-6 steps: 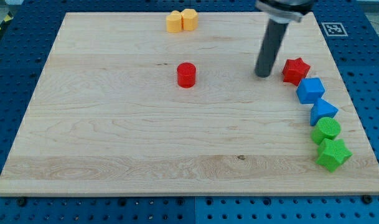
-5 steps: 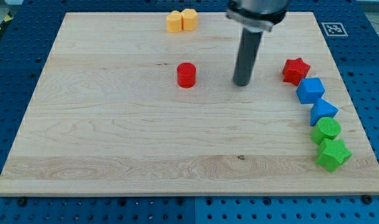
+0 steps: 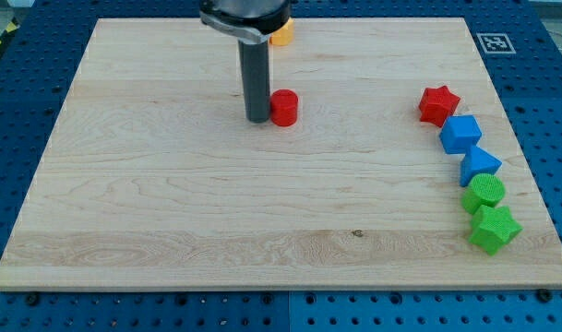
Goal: Move the red circle to the top of the red star
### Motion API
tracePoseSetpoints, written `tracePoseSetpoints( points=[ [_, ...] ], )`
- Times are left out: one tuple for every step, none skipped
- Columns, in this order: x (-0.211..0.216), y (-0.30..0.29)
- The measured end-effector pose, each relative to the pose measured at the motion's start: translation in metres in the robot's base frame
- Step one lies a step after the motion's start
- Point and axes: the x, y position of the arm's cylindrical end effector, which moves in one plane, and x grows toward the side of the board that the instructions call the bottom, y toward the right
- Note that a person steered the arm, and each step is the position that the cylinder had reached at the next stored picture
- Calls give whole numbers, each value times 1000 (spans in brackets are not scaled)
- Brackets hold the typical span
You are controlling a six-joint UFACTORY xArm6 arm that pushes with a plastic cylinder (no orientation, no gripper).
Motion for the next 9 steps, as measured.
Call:
tracePoseSetpoints(
  points=[
    [-13,25],
    [-18,55],
    [-13,83],
    [5,114],
    [8,132],
    [9,142],
    [39,145],
    [54,156],
    [50,166]
  ],
)
